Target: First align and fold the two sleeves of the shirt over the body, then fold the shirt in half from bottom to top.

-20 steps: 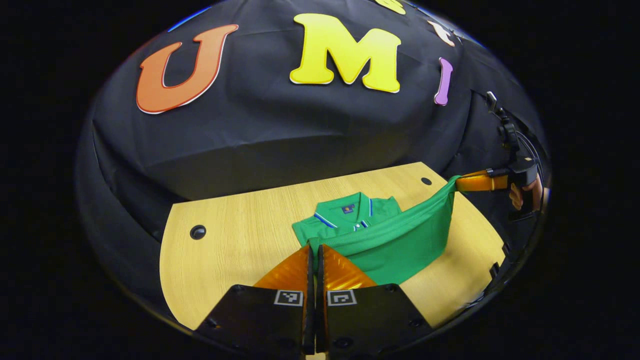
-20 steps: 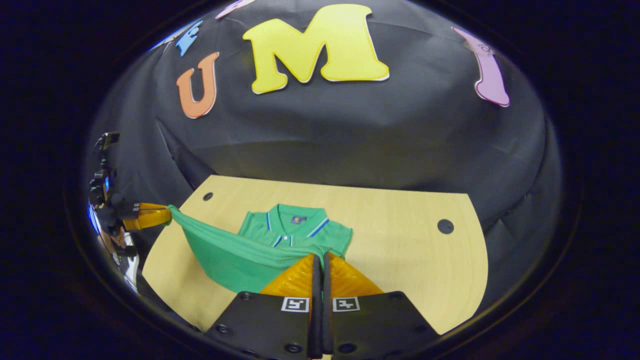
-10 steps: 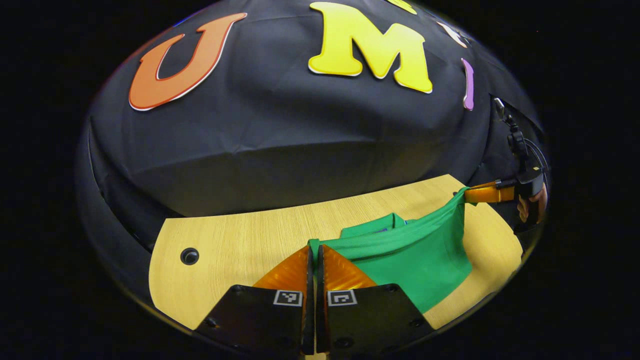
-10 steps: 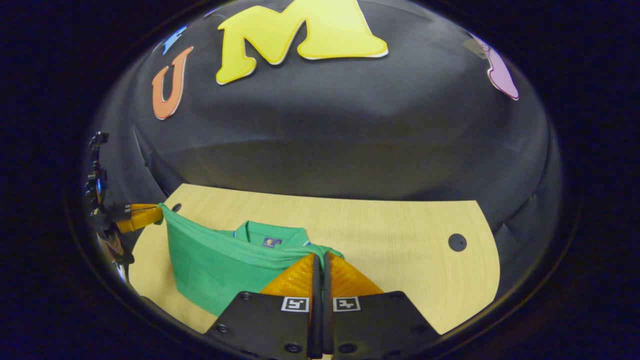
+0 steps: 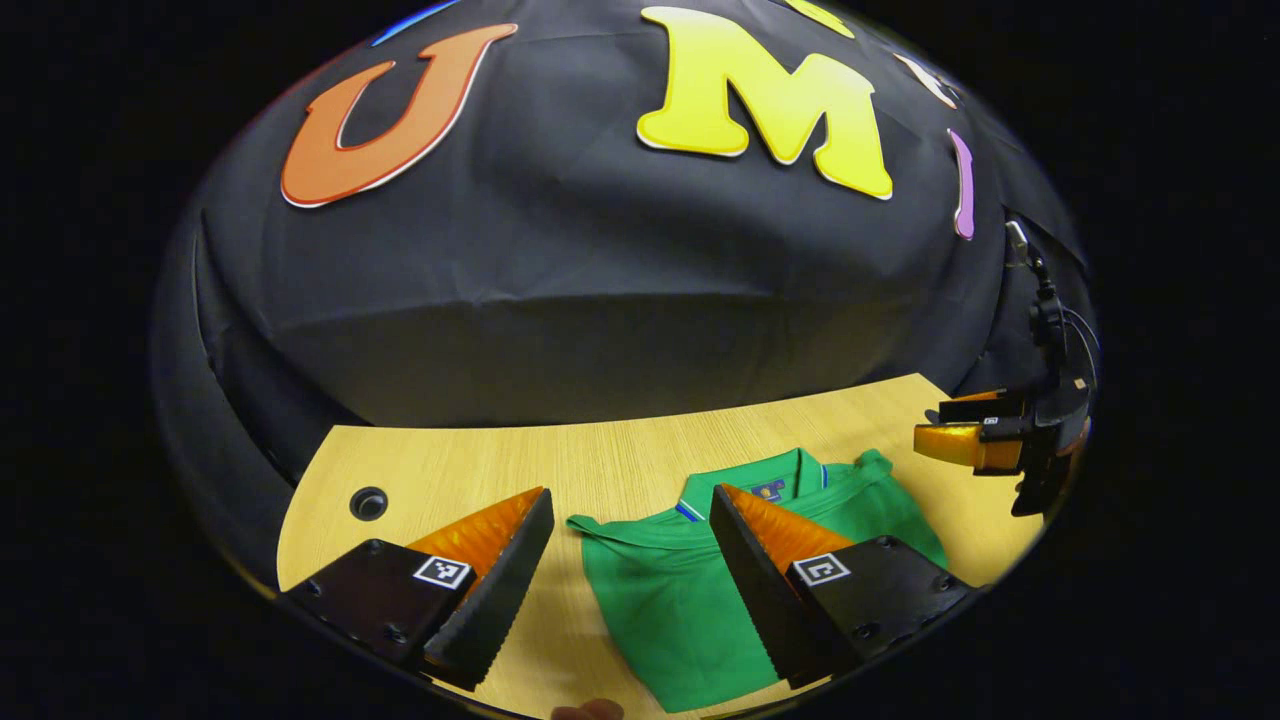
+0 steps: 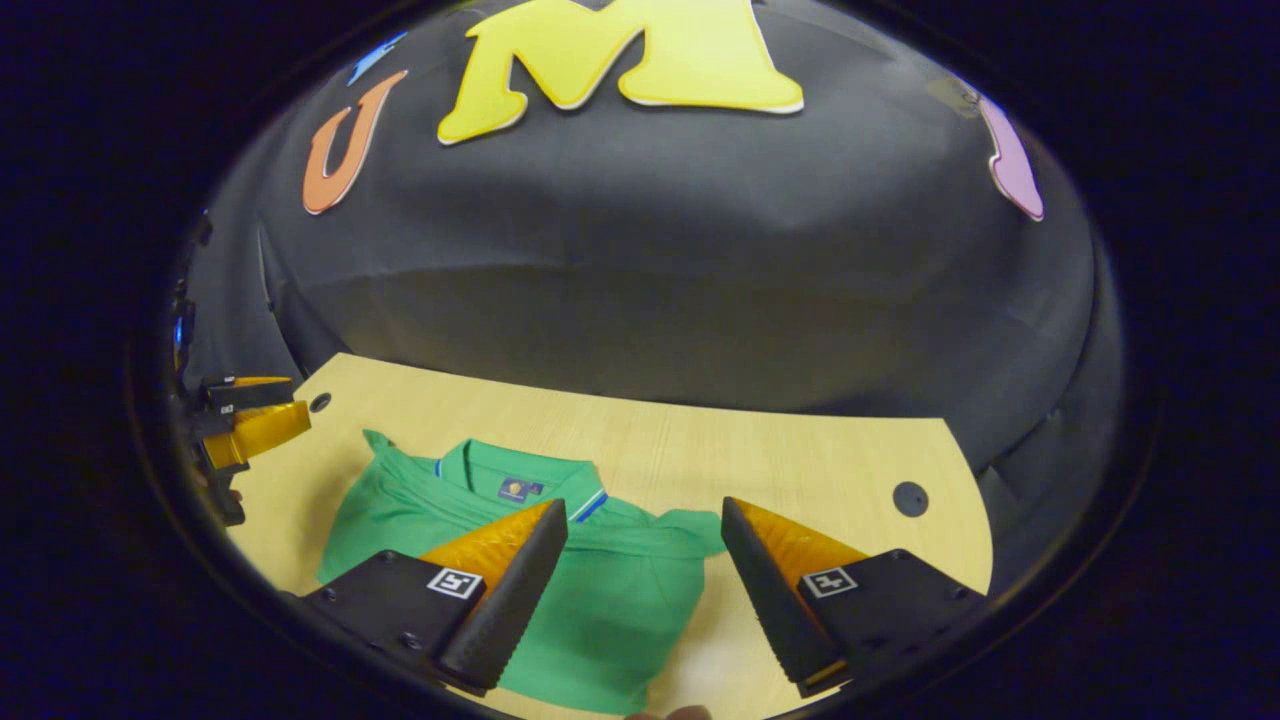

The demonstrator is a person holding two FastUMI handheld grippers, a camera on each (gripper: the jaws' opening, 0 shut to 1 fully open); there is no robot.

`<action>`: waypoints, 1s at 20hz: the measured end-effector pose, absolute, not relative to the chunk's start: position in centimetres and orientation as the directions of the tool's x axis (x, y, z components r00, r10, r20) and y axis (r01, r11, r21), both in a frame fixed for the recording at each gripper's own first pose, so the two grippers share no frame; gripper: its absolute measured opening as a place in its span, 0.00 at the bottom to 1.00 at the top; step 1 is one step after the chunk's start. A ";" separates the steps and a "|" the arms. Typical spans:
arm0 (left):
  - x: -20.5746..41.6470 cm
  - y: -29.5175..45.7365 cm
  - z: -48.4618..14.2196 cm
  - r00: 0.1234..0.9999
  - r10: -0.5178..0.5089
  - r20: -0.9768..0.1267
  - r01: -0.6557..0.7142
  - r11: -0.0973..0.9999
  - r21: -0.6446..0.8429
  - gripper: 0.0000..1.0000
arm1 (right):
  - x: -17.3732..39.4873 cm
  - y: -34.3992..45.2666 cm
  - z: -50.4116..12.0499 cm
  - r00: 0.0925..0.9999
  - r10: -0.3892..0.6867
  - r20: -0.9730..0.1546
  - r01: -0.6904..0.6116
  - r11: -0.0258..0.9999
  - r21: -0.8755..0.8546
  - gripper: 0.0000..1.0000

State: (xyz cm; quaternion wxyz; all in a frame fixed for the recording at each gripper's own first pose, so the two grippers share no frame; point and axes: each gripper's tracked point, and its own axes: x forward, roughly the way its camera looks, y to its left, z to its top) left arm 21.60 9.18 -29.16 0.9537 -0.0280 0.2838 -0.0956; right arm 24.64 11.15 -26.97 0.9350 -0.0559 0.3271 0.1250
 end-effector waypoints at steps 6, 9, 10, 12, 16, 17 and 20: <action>17.5 9.9 -22.5 0.868 -0.120 -0.482 0.065 0.989 -0.130 1.00 | 20.1 10.6 -18.6 0.840 0.204 -0.503 -0.257 0.966 -0.037 0.99; 14.4 9.8 -17.6 0.900 -0.077 -0.429 0.029 0.993 -0.117 1.00 | 16.6 10.5 -13.7 0.874 0.219 -0.435 -0.255 0.966 -0.027 0.99; 13.2 9.8 -15.9 0.910 -0.062 -0.410 0.019 0.994 -0.108 1.00 | 15.3 10.3 -12.1 0.885 0.219 -0.410 -0.253 0.967 -0.030 0.98; 11.1 9.6 -12.5 0.933 -0.031 -0.358 0.002 0.997 -0.082 1.00 | 13.2 10.2 -8.8 0.908 0.225 -0.352 -0.249 0.968 -0.022 0.98; 6.8 9.0 -6.3 0.972 0.016 -0.236 -0.029 0.998 -0.051 1.00 | 8.6 9.4 -4.0 0.946 0.204 -0.250 -0.221 0.975 -0.040 0.98; 5.7 8.9 -5.1 0.977 0.030 -0.213 -0.041 0.998 -0.047 1.00 | 7.4 9.5 -3.1 0.951 0.203 -0.234 -0.217 0.976 -0.035 0.99; 3.0 7.9 -2.8 0.986 0.048 -0.162 -0.061 0.995 -0.077 1.00 | 3.9 9.5 -1.5 0.961 0.204 -0.185 -0.215 0.976 -0.039 0.98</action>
